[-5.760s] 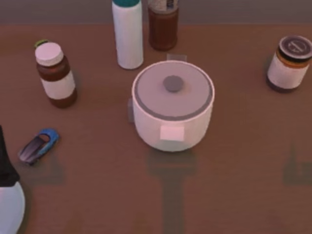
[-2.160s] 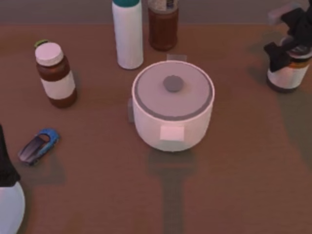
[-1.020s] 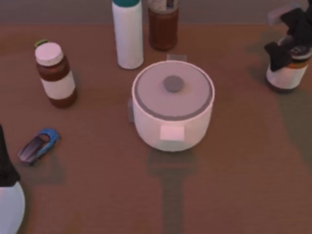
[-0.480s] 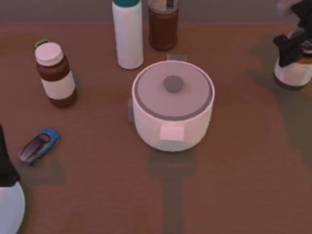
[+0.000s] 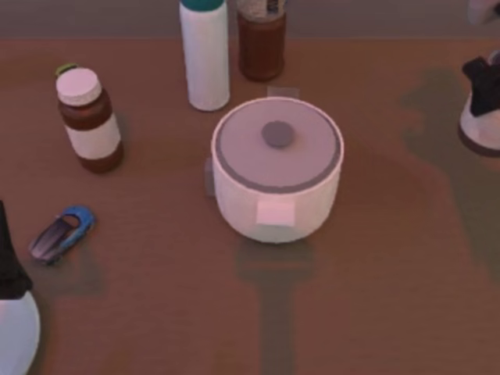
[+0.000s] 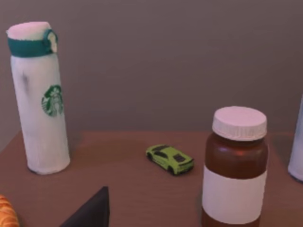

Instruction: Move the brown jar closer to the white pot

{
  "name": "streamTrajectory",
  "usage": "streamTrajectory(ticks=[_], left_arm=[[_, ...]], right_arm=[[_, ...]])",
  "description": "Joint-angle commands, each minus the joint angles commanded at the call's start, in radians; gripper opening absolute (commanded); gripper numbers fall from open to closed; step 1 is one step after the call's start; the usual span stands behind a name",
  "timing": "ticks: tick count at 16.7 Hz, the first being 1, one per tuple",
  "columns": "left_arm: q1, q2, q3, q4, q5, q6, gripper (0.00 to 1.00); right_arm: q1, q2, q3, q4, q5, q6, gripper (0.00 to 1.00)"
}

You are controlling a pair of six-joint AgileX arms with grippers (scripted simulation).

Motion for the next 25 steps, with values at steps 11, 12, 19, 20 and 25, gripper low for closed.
streamTrajectory(ticks=[11, 12, 19, 20, 25], left_arm=[[0.0, 0.0, 0.0, 0.0, 0.0, 0.0, 1.0], [0.0, 0.0, 0.0, 0.0, 0.0, 0.0, 1.0], [0.0, 0.0, 0.0, 0.0, 0.0, 0.0, 1.0], [0.0, 0.0, 0.0, 0.0, 0.0, 0.0, 1.0], [0.0, 0.0, 0.0, 0.0, 0.0, 0.0, 1.0]], right_arm=[[0.077, -0.015, -0.084, 0.072, 0.043, 0.23, 0.0], [0.099, -0.021, -0.108, 0.092, 0.055, 0.299, 0.0], [0.247, -0.062, -0.279, 0.226, 0.14, 0.739, 0.0], [0.259, -0.067, -0.293, 0.239, 0.147, 0.768, 0.0], [0.271, -0.072, -0.307, 0.251, 0.154, 0.793, 0.0]])
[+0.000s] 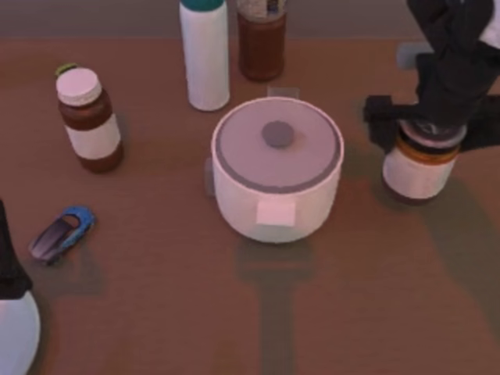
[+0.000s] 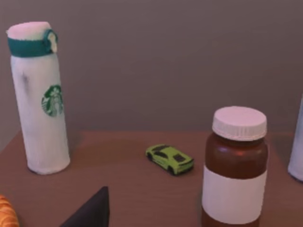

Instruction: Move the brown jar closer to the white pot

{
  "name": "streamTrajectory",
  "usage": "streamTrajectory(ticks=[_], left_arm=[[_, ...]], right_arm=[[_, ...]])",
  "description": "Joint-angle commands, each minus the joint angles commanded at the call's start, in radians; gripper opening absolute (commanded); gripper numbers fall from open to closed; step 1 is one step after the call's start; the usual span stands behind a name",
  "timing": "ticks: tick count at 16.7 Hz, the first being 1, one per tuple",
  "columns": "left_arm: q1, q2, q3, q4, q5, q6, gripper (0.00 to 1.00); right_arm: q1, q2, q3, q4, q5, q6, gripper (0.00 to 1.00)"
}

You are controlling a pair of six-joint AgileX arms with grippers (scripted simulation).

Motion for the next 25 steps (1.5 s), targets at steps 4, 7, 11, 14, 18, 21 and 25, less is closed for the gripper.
streamTrajectory(ticks=[4, 7, 11, 14, 18, 21, 25], left_arm=[[0.0, 0.0, 0.0, 0.0, 0.0, 0.0, 1.0], [0.0, 0.0, 0.0, 0.0, 0.0, 0.0, 1.0], [0.0, 0.0, 0.0, 0.0, 0.0, 0.0, 1.0], [0.0, 0.0, 0.0, 0.0, 0.0, 0.0, 1.0], [0.0, 0.0, 0.0, 0.0, 0.0, 0.0, 1.0], [0.0, 0.0, 0.0, 0.0, 0.0, 0.0, 1.0], [0.0, 0.0, 0.0, 0.0, 0.0, 0.0, 1.0]], right_arm=[[-0.003, 0.019, -0.021, 0.039, -0.004, -0.001, 0.0], [-0.004, 0.053, -0.072, 0.13, -0.001, 0.0, 0.0], [-0.002, 0.07, -0.097, 0.168, 0.0, -0.002, 0.0], [-0.002, 0.07, -0.097, 0.168, 0.0, -0.002, 0.08], [-0.002, 0.07, -0.097, 0.168, 0.0, -0.002, 0.38], [-0.002, 0.07, -0.097, 0.168, 0.0, -0.002, 0.6], [-0.002, 0.07, -0.097, 0.168, 0.0, -0.002, 0.9]])
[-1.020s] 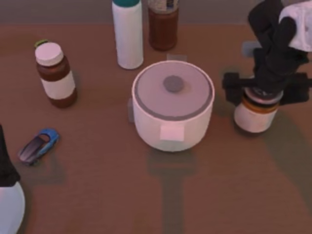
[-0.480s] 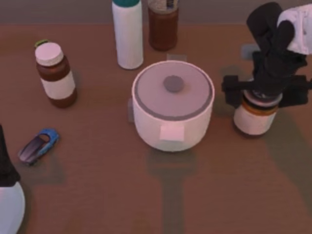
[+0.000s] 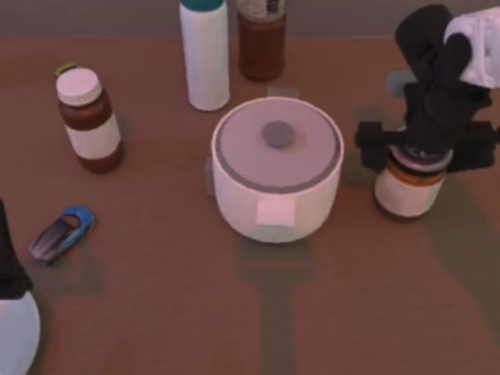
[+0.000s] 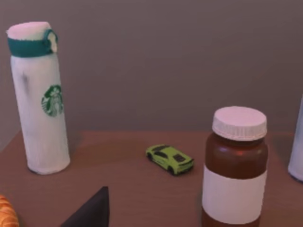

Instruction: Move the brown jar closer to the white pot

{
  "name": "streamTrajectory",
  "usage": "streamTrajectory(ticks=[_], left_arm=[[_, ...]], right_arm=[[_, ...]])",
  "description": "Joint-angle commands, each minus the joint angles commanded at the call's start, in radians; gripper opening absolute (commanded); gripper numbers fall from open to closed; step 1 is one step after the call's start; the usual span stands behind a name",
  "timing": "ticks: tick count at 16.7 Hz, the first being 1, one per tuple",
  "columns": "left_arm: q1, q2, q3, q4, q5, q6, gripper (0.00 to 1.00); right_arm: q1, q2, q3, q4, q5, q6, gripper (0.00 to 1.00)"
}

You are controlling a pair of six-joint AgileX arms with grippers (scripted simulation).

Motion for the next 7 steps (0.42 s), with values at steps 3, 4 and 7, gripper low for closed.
streamTrajectory(ticks=[3, 4, 7], left_arm=[[0.0, 0.0, 0.0, 0.0, 0.0, 0.0, 1.0], [0.0, 0.0, 0.0, 0.0, 0.0, 0.0, 1.0], [0.0, 0.0, 0.0, 0.0, 0.0, 0.0, 1.0]], right_arm=[[0.0, 0.0, 0.0, 0.0, 0.0, 0.0, 1.0], [0.0, 0.0, 0.0, 0.0, 0.0, 0.0, 1.0], [0.0, 0.0, 0.0, 0.0, 0.0, 0.0, 1.0]])
